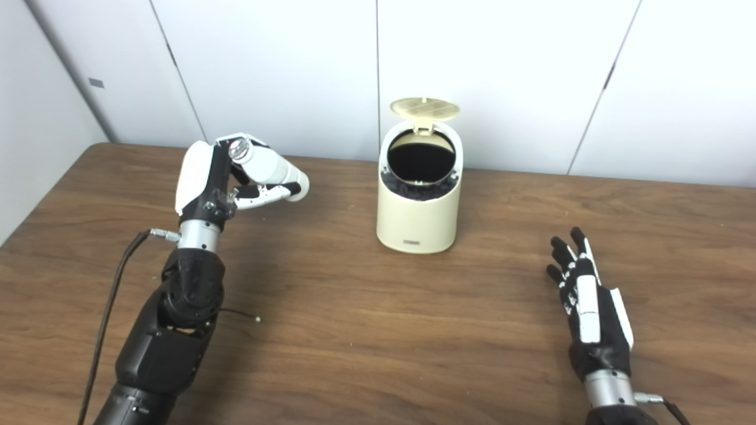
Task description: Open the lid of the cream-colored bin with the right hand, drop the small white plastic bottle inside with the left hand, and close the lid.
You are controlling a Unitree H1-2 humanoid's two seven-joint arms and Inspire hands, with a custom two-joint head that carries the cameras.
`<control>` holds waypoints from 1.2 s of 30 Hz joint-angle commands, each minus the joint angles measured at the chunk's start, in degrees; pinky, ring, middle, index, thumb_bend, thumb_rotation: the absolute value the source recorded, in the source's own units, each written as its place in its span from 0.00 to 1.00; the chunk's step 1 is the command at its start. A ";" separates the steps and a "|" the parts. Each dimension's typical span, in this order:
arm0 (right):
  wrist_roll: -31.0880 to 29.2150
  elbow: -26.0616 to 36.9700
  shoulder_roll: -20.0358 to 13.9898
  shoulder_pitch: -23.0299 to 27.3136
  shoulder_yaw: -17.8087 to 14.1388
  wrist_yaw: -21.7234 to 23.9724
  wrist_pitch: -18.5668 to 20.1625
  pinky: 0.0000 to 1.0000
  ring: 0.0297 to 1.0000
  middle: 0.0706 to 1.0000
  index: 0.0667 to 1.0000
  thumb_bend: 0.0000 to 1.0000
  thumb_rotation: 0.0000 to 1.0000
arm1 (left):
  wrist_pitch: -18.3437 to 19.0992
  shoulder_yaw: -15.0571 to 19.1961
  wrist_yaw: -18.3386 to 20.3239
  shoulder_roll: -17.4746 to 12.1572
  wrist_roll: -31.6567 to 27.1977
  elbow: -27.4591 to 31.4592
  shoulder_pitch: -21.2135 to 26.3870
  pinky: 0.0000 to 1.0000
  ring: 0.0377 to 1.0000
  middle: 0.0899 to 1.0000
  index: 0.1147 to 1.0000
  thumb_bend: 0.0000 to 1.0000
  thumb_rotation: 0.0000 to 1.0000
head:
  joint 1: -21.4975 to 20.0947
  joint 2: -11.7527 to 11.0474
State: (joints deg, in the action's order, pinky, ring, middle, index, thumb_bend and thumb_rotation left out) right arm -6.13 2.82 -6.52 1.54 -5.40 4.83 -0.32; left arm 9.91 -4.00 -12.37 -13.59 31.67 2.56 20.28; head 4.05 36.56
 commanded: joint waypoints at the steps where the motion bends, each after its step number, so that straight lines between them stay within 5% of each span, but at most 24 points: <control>1: -0.26 -0.53 0.86 0.01 0.38 -0.24 -1.27 0.94 0.96 0.93 0.99 0.61 1.00 | -0.22 -0.69 0.94 -0.47 2.63 4.42 3.07 0.33 0.38 0.43 0.43 0.47 0.00 | -0.55 -0.03; 7: 0.45 -0.84 1.47 0.06 0.90 -0.38 -1.68 0.92 0.96 0.94 1.00 0.61 1.00 | 2.80 -2.74 5.72 0.61 5.53 11.39 4.64 0.30 0.36 0.41 0.47 0.47 0.00 | -2.80 -0.45; 19: 1.32 -0.23 2.83 0.14 1.60 -1.09 -0.92 0.92 0.97 0.94 0.99 0.63 1.00 | 2.60 -5.93 10.97 2.84 12.60 17.97 8.74 0.28 0.37 0.45 0.48 0.47 0.00 | -5.29 -1.16; 28: 1.97 -0.53 3.17 0.38 1.89 -1.79 -0.95 0.92 0.96 0.93 0.99 0.63 1.00 | -0.06 -6.43 10.79 5.44 12.78 16.55 11.08 0.29 0.36 0.44 0.50 0.46 0.00 | -5.75 -1.42; 36: 1.78 -1.13 3.56 0.73 1.76 -2.20 -1.18 0.93 0.96 0.93 0.98 0.64 1.00 | -2.91 -6.96 9.27 5.85 13.51 9.61 13.35 0.30 0.36 0.43 0.48 0.47 0.00 | -6.05 -1.63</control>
State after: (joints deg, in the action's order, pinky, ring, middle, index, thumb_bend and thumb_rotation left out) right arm -3.98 2.89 -3.88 2.12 -4.01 2.83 -0.25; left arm 8.82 -10.88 -1.60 -7.86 44.33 11.94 30.14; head -1.93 34.89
